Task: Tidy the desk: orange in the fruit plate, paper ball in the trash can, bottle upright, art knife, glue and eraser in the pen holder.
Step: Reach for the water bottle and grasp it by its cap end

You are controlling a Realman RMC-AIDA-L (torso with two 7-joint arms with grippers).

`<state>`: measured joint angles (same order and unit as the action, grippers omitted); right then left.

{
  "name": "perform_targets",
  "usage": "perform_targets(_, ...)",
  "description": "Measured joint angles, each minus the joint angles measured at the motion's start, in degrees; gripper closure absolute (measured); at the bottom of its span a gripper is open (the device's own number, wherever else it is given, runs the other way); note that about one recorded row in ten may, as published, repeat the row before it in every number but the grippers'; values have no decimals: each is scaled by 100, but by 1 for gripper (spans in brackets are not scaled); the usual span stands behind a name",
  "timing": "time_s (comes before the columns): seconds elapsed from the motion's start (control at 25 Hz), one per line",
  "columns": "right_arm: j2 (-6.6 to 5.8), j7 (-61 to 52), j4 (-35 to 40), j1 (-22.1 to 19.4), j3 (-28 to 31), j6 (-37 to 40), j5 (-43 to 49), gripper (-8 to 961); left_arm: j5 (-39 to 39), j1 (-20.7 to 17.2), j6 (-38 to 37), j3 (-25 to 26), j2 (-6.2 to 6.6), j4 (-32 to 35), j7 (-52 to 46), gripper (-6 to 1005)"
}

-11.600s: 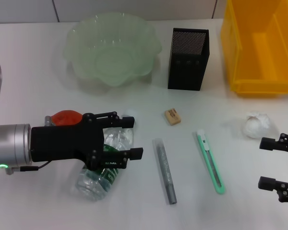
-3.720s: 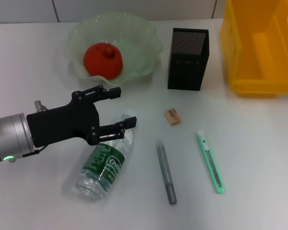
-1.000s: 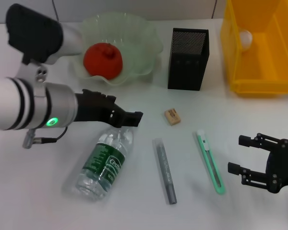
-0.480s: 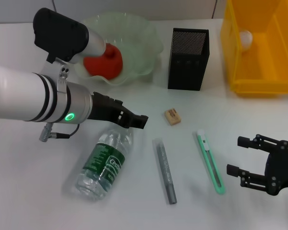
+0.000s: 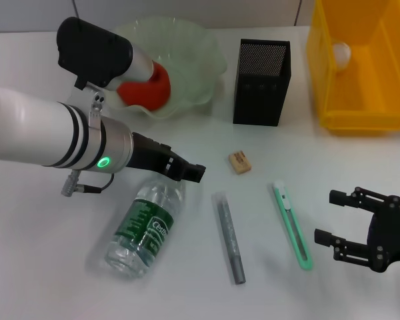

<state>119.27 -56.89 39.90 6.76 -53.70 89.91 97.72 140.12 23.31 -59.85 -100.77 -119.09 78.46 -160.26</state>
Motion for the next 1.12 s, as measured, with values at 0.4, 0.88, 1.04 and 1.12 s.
perform_targets(0.4,-1,3,-71,8,0,-17,3,208,-36,205,146,-71,0,-388,-11,204)
perform_targets(0.88,-11,-29,-70,9,0,-18,2,209,-21,337,84,-219,3,-465,80,249)
perform_targets(1.04,-11,-38,-70,9,0,-33,17,209,11,451,-12,-234,7,-574,123,340)
perform_targets(1.12,-10,-45,-70,9,0,-28,18,208,50,472,-23,-252,3,-592,125,386)
